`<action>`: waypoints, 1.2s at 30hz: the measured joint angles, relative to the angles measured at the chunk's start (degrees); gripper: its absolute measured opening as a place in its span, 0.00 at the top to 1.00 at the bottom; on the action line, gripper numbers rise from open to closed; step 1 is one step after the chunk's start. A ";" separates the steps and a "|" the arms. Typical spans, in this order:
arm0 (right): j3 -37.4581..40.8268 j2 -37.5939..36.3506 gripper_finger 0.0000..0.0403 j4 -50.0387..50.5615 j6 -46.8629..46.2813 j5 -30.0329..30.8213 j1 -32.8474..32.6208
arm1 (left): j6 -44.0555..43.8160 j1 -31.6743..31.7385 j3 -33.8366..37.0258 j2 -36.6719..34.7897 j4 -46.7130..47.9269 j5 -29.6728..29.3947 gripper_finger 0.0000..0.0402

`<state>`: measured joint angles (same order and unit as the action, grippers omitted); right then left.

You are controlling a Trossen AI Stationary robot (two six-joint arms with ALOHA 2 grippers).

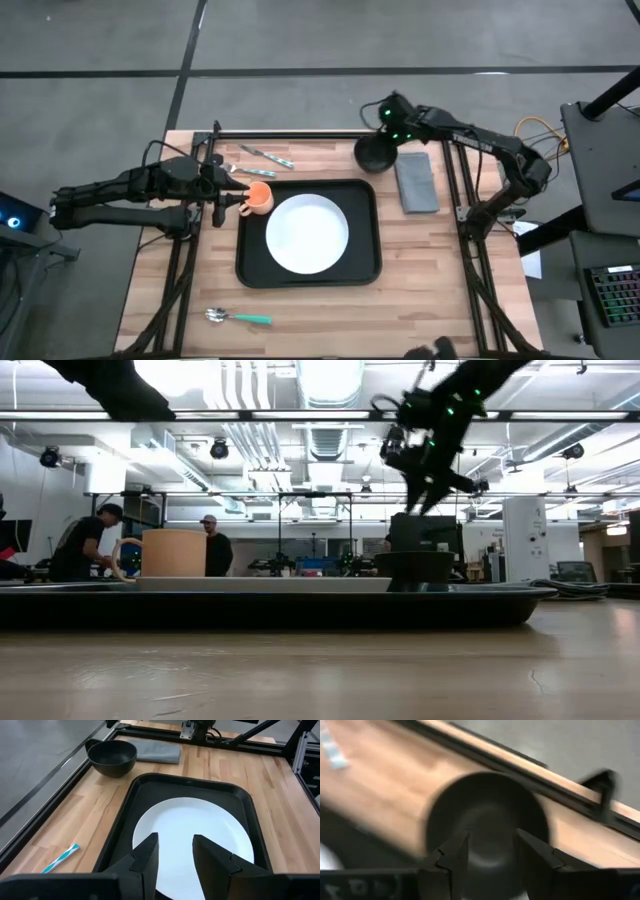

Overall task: Set up tray
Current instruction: Put the black bowl on the white plate

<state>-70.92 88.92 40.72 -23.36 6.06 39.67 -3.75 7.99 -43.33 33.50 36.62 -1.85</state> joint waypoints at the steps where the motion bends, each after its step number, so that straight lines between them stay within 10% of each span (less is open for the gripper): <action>1: 0.94 -0.06 0.63 -0.32 -0.02 0.08 1.37 | -0.04 0.00 0.00 -0.02 -0.02 0.00 0.75; 20: 6.82 9.66 0.57 -5.82 1.45 0.35 6.62 | -0.39 0.01 0.04 -0.02 -0.04 0.00 0.75; 36: 5.40 3.47 0.55 -3.32 3.80 0.18 6.85 | 0.11 0.02 0.07 -0.02 -0.04 0.00 0.75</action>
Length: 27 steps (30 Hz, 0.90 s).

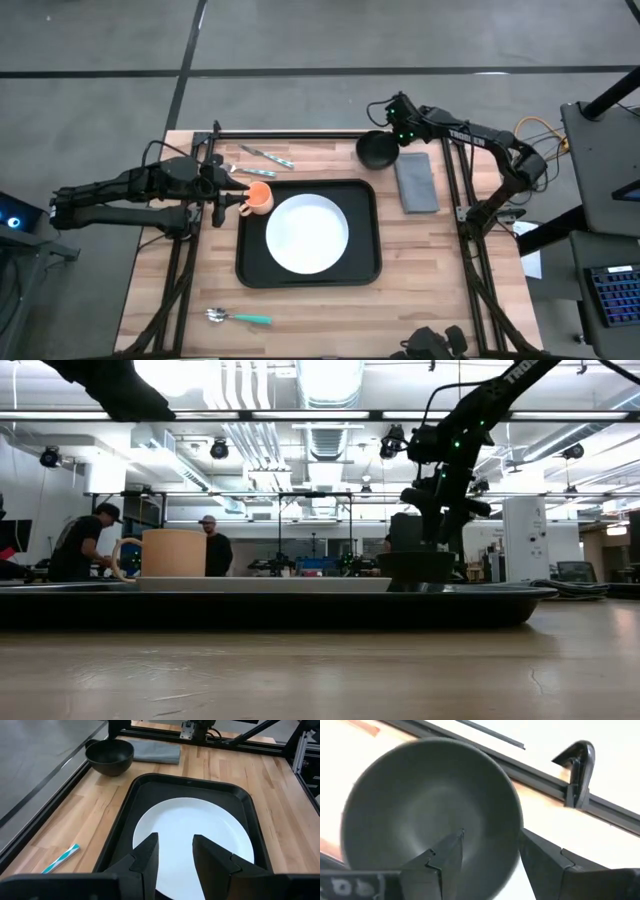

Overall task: Set up tray
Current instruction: Put the black bowl on the white plate

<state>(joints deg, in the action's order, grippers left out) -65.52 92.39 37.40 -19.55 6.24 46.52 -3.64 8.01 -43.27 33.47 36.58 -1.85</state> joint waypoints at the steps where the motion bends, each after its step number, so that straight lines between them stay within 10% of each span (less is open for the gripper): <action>1: 0.23 0.01 0.55 0.08 -0.03 0.01 0.34 | -0.01 0.00 0.00 0.00 0.00 0.00 0.75; 17: 6.74 1.50 0.58 -6.27 0.07 -2.87 2.74 | -0.08 -0.02 0.00 -0.02 0.00 0.00 0.75; 27: 6.74 1.22 0.96 -6.15 1.23 -4.59 2.76 | -0.11 -0.02 0.00 -0.01 0.02 -0.01 0.75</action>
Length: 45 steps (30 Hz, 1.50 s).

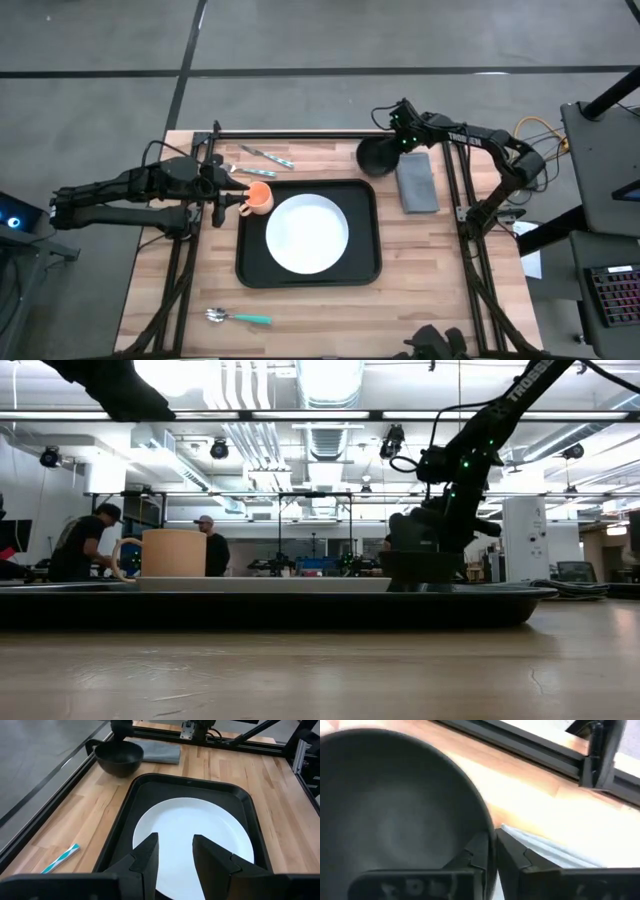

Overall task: Set up tray
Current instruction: Put the black bowl on the white plate

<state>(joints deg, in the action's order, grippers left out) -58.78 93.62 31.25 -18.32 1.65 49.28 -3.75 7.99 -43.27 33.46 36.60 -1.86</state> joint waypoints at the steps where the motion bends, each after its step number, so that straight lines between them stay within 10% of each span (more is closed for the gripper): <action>1: 0.00 -0.37 0.97 0.08 -0.58 0.11 -0.02 | 0.00 0.01 0.00 -0.01 0.00 0.00 0.75; 16: -5.91 -14.66 0.98 16.93 0.38 -7.54 -1.71 | 0.00 0.01 0.00 0.04 0.00 0.01 0.75; 25: -9.07 -20.56 0.98 19.60 -2.87 -12.23 -19.14 | 0.00 0.02 0.00 2.17 -0.05 0.01 0.75; 34: -27.96 -4.45 0.98 27.86 -0.96 -11.69 -37.51 | 0.00 0.02 0.00 5.17 -0.77 0.01 0.75; 45: -54.04 19.93 0.98 34.26 9.70 -11.72 -36.74 | 0.04 0.01 0.00 4.19 -0.87 0.01 0.75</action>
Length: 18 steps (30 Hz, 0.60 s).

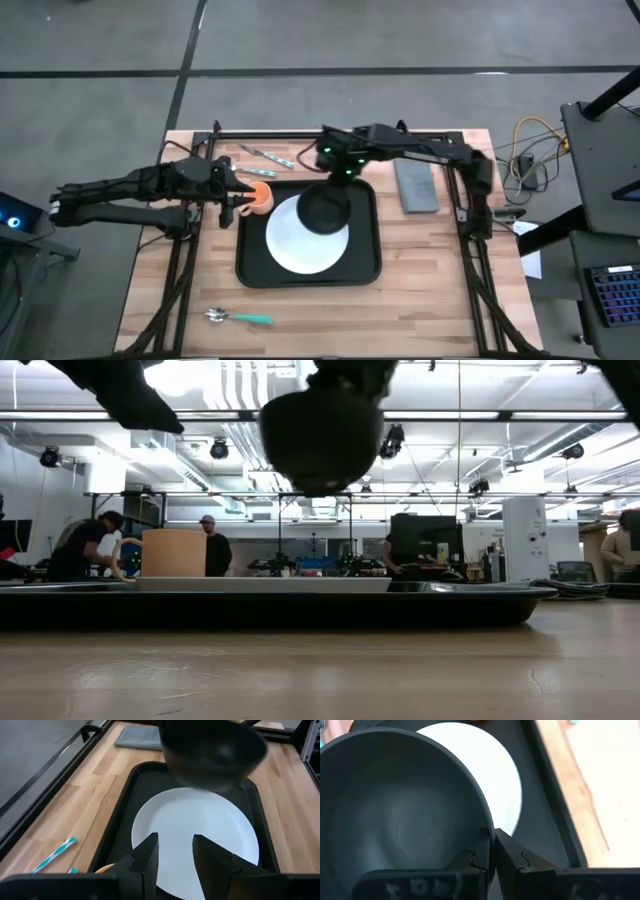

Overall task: Set up tray
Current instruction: Put the black bowl on the white plate

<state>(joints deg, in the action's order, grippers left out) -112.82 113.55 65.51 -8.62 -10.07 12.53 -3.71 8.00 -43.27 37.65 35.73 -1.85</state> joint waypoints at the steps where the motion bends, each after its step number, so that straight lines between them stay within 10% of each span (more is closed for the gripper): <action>1: -1.67 1.96 0.98 0.48 0.73 -0.43 0.11 | 0.00 0.00 0.00 -0.09 0.02 0.00 0.75; 18: -5.88 14.83 0.98 -5.22 3.89 -0.43 -0.66 | -0.01 0.00 0.00 -0.33 0.50 0.28 0.75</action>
<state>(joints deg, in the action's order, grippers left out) -118.71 128.38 60.29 -4.73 -10.49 11.88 -3.73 8.00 -43.27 37.32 36.23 -1.56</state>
